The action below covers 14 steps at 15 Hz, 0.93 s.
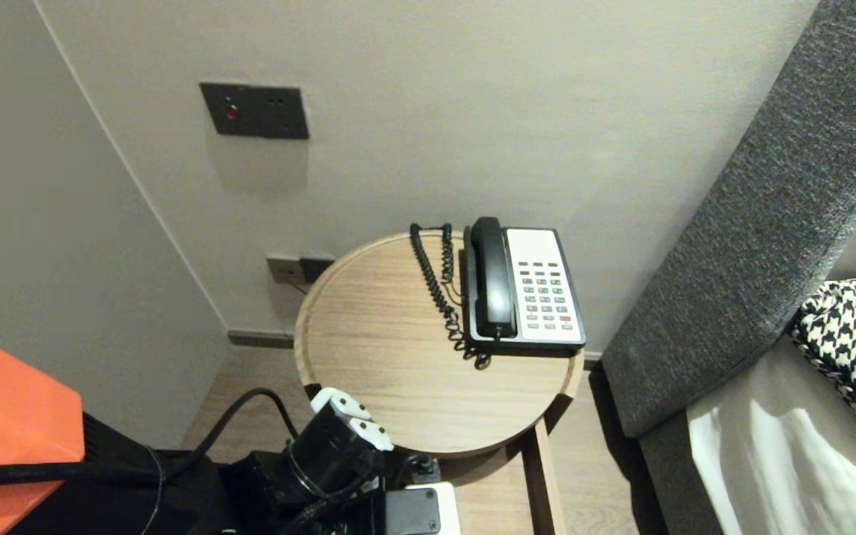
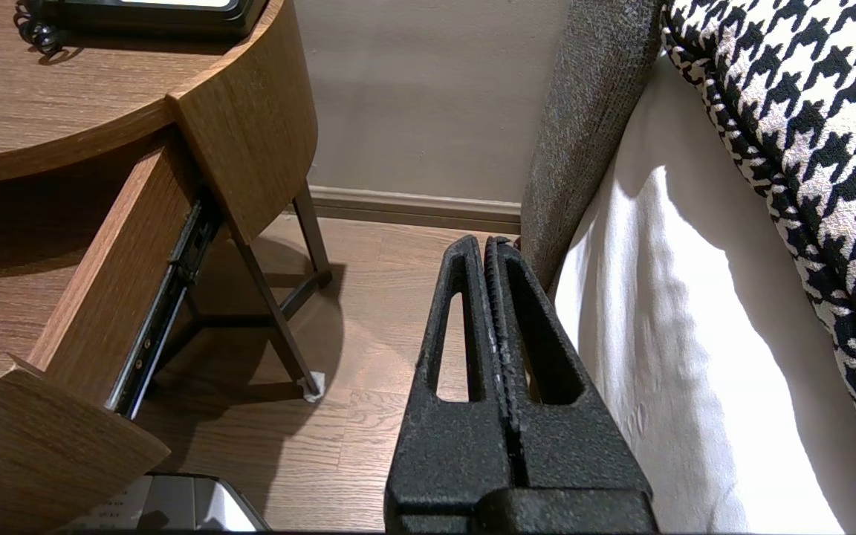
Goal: Take the tissue out of the drawer one by one and place them on the table
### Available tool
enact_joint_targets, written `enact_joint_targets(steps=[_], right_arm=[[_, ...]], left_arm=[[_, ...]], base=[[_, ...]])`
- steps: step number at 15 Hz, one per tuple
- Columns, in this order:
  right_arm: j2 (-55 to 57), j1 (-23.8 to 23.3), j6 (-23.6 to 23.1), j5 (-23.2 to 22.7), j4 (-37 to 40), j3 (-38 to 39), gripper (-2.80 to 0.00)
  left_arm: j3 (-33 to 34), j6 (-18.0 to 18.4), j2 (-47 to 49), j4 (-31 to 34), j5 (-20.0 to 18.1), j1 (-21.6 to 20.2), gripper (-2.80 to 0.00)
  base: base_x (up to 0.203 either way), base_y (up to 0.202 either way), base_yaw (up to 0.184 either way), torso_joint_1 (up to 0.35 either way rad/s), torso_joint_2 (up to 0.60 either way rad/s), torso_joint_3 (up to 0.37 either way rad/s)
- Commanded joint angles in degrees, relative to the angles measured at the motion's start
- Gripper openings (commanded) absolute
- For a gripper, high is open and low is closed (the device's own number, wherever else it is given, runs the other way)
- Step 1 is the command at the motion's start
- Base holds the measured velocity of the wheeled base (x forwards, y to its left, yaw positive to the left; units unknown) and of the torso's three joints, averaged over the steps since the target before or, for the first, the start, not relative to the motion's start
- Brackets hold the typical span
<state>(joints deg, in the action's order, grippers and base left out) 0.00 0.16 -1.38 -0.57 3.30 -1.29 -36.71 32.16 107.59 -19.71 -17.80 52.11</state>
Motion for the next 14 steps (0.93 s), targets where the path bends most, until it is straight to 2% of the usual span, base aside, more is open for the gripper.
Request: enact_joint_targets(steps=[1, 8, 9, 14], right_arm=[[0.1, 0.0, 0.0, 0.0, 0.0, 0.1, -2.8], [0.1, 0.0, 0.0, 0.0, 0.0, 0.0, -2.8], [0.1, 0.0, 0.0, 0.0, 0.0, 0.0, -2.8], [0.1, 0.0, 0.0, 0.0, 0.0, 0.1, -2.8]], left_arm=[[0.1, 0.2, 0.9, -0.2, -0.1, 0.0, 0.0], [-0.1, 0.2, 1.7, -0.2, -0.3, 0.0, 0.0], [-0.1, 0.2, 1.7, -0.2, -0.3, 0.0, -2.8], [-0.6, 0.0, 1.7, -0.2, -0.4, -0.1, -2.8]], base=[[0.0, 0.0, 0.0, 0.0, 0.0, 0.0], [0.0, 0.0, 0.0, 0.0, 0.0, 0.0], [0.0, 0.0, 0.0, 0.0, 0.0, 0.0], [0.0, 0.0, 0.0, 0.0, 0.0, 0.0]])
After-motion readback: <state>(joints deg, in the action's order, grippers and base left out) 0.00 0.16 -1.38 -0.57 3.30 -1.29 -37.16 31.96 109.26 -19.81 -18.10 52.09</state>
